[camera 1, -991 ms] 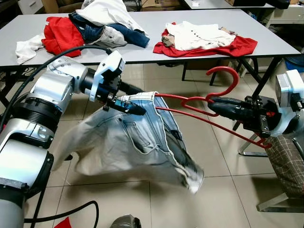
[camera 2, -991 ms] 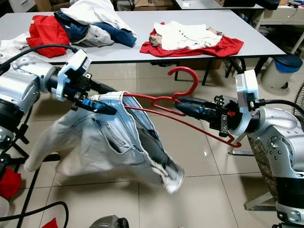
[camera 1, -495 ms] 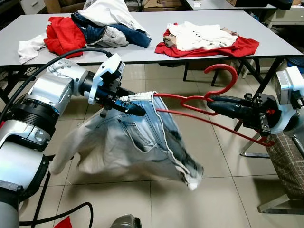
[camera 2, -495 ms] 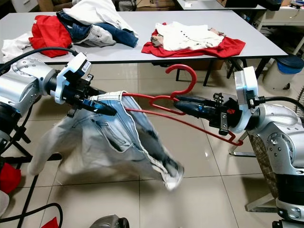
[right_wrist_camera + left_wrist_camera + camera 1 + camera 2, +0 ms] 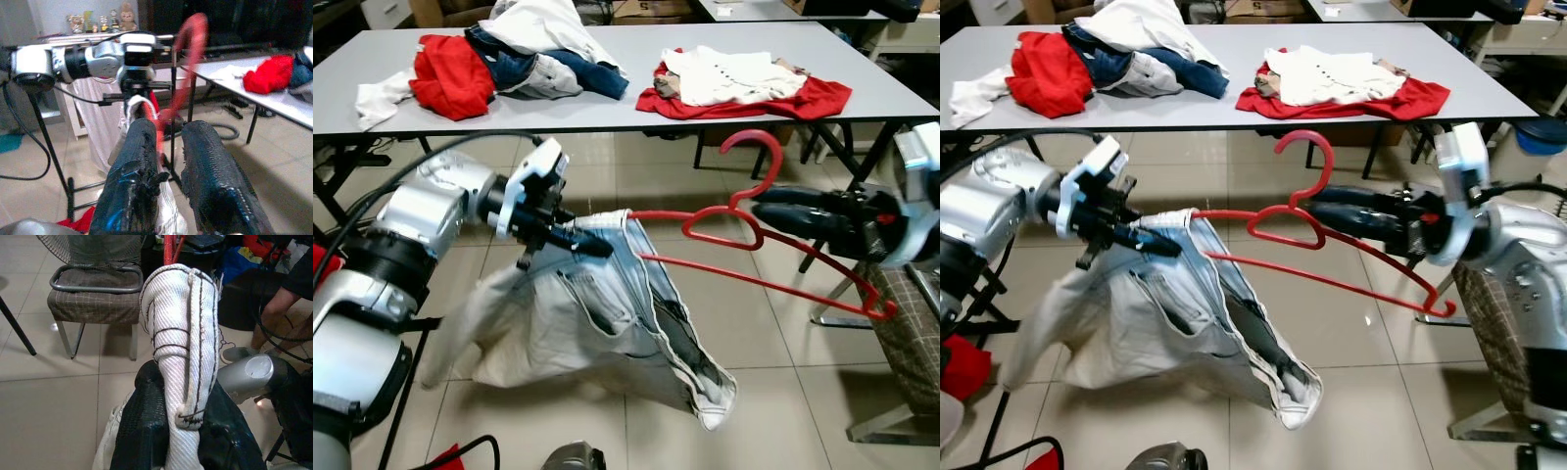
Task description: Hang hanger
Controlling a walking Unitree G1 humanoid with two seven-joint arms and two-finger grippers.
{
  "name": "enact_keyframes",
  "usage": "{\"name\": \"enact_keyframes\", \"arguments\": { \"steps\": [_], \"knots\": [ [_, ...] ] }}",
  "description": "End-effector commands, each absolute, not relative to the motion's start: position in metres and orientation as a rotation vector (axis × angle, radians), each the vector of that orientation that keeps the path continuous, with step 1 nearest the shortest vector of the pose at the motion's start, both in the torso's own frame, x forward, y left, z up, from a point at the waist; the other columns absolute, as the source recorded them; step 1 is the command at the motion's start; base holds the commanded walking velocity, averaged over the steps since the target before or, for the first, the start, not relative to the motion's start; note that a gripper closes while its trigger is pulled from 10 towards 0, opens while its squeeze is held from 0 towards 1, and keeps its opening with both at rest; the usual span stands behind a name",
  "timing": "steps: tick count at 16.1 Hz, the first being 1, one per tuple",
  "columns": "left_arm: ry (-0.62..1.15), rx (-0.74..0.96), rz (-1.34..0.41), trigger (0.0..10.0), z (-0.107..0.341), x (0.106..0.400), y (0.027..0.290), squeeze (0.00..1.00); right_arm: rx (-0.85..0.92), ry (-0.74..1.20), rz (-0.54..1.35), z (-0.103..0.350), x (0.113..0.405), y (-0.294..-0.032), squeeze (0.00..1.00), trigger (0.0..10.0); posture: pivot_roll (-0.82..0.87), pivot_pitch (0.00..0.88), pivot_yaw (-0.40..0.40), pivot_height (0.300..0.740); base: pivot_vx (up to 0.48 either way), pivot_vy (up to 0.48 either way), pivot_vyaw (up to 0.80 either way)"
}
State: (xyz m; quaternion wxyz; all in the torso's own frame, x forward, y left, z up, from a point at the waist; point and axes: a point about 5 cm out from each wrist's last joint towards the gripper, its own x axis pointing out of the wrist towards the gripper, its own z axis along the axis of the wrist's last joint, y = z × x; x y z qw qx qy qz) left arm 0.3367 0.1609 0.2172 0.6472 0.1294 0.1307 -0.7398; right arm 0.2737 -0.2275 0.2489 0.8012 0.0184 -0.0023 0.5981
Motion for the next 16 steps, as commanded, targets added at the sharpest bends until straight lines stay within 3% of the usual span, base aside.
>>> {"name": "enact_keyframes", "arguments": {
  "steps": [1, 3, 6, 7, 9, 10, 12, 13, 14, 16],
  "knots": [
    [0.241, 0.321, -1.669, 0.0, 0.224, 0.337, 0.162, 0.00, 0.057, -0.037, 1.284, 0.262, 0.268, -0.239, 1.00, 10.0, -0.09, 0.000, 0.061, 0.740, 0.000, 0.000, 0.00],
    [0.223, 0.327, -1.543, 0.0, 0.210, 0.341, 0.164, 0.00, 0.086, -0.109, 1.249, 0.279, 0.252, -0.260, 1.00, 10.0, -0.09, 0.000, 0.055, 0.740, 0.000, 0.000, 0.00],
    [0.152, 0.353, -1.327, 0.0, 0.203, 0.350, 0.164, 0.00, 0.159, -0.162, 1.192, 0.284, 0.238, -0.270, 1.00, 10.0, -0.10, 0.000, 0.062, 0.740, 0.000, 0.000, 0.00],
    [0.113, 0.312, -1.226, 0.0, 0.199, 0.352, 0.162, 0.00, 0.173, -0.181, 1.170, 0.281, 0.232, -0.260, 1.00, 10.0, -0.11, 0.000, 0.068, 0.740, 0.000, 0.000, 0.00],
    [0.077, 0.265, -1.193, 0.0, 0.199, 0.350, 0.161, 0.00, 0.184, -0.157, 1.162, 0.270, 0.227, -0.241, 1.00, 10.0, -0.11, 0.000, 0.069, 0.740, 0.000, 0.000, 0.00],
    [0.046, 0.254, -1.157, 0.0, 0.202, 0.349, 0.162, 0.00, 0.216, -0.100, 1.195, 0.252, 0.221, -0.215, 1.00, 10.0, -0.11, 0.002, 0.074, 0.740, 0.000, 0.000, 0.00],
    [-0.005, 0.213, -1.160, 0.0, 0.212, 0.346, 0.161, 0.00, 0.254, -0.025, 1.220, 0.228, 0.219, -0.192, 1.00, 10.0, -0.11, 0.010, 0.073, 0.740, 0.000, 0.000, 0.00],
    [-0.060, 0.193, -1.226, 0.0, 0.227, 0.338, 0.157, 0.00, 0.255, 0.098, 1.065, 0.186, 0.233, -0.188, 1.00, 10.0, -0.11, 0.013, 0.065, 0.740, 0.000, 0.000, 0.00],
    [-0.064, 0.198, -1.238, 0.0, 0.229, 0.337, 0.157, 0.00, 0.234, 0.115, 1.033, 0.179, 0.234, -0.189, 1.00, 10.0, -0.11, 0.013, 0.065, 0.740, 0.000, 0.000, 0.00],
    [-0.092, 0.217, -1.295, 0.0, 0.245, 0.331, 0.152, 0.00, 0.101, 0.165, 0.762, 0.149, 0.252, -0.213, 1.00, 10.0, -0.10, 0.015, 0.058, 0.740, 0.000, 0.000, 0.00]
  ]
}}
